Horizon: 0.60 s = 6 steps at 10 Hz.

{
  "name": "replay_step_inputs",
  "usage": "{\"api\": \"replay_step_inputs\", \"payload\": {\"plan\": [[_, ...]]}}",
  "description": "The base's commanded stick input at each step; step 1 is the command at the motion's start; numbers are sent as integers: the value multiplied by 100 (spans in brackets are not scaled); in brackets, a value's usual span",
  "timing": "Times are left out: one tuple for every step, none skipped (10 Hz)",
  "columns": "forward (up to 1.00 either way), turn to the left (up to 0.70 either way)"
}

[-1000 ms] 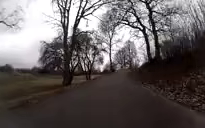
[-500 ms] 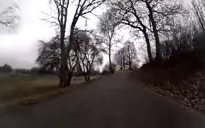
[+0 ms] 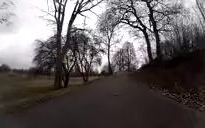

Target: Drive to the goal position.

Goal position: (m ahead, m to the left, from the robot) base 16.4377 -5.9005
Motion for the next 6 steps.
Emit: {"api": "replay_step_inputs", "payload": {"plan": [[100,0],[100,0],[100,0],[100,0],[100,0],[100,0]]}}
